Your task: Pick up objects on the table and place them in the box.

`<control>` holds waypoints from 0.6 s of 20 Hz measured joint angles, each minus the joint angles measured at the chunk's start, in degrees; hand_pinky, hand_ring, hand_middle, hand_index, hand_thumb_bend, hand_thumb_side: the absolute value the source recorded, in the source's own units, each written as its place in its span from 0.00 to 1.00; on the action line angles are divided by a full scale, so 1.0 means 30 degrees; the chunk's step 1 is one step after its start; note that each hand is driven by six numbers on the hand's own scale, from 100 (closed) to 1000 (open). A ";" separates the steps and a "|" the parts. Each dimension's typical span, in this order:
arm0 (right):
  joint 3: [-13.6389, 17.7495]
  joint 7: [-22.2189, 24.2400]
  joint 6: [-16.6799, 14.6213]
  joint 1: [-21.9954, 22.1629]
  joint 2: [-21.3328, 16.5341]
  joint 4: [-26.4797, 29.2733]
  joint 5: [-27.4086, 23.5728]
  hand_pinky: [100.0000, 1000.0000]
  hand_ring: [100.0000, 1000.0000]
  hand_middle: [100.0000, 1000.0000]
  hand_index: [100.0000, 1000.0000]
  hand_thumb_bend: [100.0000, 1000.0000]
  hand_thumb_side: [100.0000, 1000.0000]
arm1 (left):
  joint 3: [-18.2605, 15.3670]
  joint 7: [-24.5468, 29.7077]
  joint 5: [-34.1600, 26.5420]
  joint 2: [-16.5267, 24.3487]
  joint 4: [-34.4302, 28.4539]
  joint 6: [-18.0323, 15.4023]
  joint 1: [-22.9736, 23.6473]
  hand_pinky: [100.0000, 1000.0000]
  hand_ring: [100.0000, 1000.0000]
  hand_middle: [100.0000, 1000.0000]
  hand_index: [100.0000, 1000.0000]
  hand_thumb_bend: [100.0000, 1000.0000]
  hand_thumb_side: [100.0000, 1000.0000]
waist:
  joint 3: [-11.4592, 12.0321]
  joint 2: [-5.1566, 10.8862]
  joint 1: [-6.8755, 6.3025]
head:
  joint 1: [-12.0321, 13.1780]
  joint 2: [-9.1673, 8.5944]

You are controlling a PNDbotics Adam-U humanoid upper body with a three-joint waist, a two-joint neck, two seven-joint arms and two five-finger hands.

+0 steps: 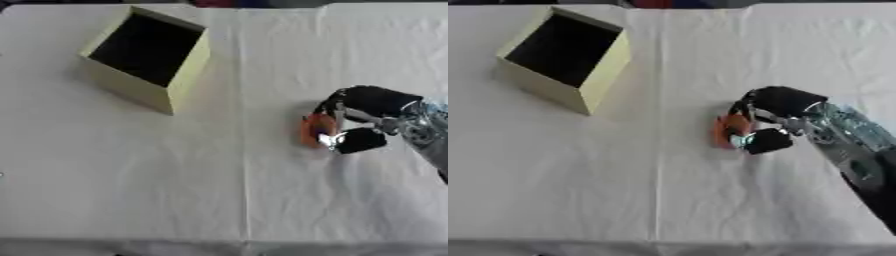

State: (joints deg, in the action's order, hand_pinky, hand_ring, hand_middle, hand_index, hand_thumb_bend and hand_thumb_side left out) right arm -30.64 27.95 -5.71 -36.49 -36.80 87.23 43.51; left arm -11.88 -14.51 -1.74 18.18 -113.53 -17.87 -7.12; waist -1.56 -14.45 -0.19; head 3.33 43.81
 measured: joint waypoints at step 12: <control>0.0099 -0.1123 0.1038 0.0098 -0.0001 0.0027 -0.1391 0.78 0.68 0.31 0.61 0.00 0.41 | 0.0000 0.0061 0.0002 -0.0017 0.0000 0.0043 0.0002 0.47 0.57 0.61 0.72 0.00 0.64 | 0.0004 -0.0016 -0.0010 | 0.0012 0.0000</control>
State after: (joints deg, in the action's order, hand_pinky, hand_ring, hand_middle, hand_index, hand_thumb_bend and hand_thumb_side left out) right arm -30.34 24.58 -2.59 -36.20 -36.80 87.31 39.33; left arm -11.88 -14.32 -1.74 18.13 -113.53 -17.74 -7.11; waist -1.55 -14.50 -0.22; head 3.37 43.81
